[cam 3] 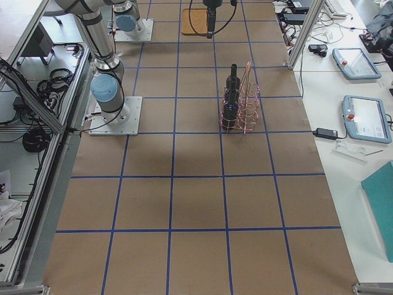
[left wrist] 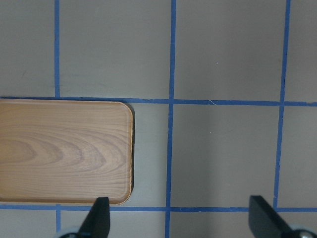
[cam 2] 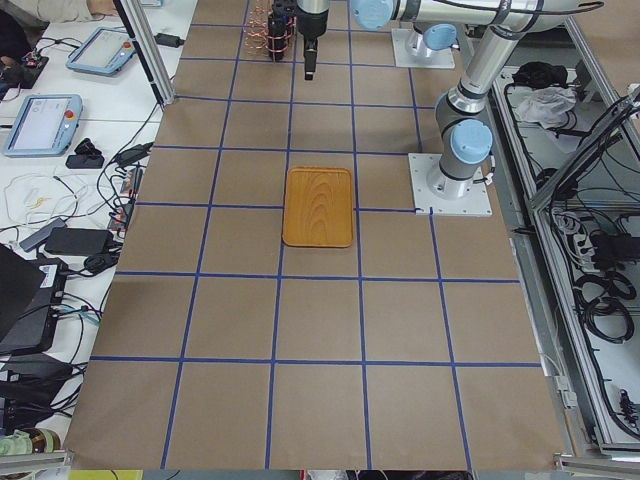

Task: Take wine from basket and place on tray
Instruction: 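Lower the right gripper over the middle wine bottle in the copper rack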

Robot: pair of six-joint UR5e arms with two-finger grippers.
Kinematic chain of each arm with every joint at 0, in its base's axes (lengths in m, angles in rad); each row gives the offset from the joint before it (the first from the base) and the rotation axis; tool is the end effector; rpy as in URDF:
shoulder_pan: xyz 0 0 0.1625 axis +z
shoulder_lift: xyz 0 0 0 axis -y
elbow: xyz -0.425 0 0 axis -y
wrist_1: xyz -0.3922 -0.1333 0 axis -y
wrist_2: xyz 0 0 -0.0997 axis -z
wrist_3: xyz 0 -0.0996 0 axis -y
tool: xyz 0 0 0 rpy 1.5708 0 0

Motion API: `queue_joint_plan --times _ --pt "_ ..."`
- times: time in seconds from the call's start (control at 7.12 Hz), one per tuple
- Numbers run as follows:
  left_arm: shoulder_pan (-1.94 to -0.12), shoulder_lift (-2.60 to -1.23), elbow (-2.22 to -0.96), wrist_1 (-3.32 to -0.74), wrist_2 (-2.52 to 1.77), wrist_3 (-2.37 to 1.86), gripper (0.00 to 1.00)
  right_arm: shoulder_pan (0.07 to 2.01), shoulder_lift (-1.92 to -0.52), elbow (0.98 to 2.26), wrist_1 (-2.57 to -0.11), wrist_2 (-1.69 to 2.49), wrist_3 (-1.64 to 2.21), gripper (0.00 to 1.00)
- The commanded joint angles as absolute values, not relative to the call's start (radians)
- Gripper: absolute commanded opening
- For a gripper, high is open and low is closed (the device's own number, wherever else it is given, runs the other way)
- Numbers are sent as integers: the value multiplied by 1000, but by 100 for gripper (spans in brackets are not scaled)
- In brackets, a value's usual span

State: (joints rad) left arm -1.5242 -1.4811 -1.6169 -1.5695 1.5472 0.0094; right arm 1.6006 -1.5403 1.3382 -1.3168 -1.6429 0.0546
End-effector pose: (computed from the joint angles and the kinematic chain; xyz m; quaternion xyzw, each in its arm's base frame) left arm -0.1142 -0.4636 0.5079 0.0183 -0.9995 0.0228 0.0112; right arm 0.1407 -0.4876 0.5616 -0.0115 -0.9989 -0.0244 0.0371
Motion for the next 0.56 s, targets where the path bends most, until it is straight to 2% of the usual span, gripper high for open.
queue_joint_plan --times 0.0,0.14,0.42 --pt "-1526 -1462 -1617 -1627 1552 9 100 1601 -1537 1350 -1322 -1620 42 100" --pt "-1525 -1448 -1614 -1640 1557 9 100 1592 -1536 1370 -1330 -1621 41 100" --pt "-1525 -1440 -1611 -1654 1557 11 100 1574 -1534 1437 -1524 -1638 48 100"
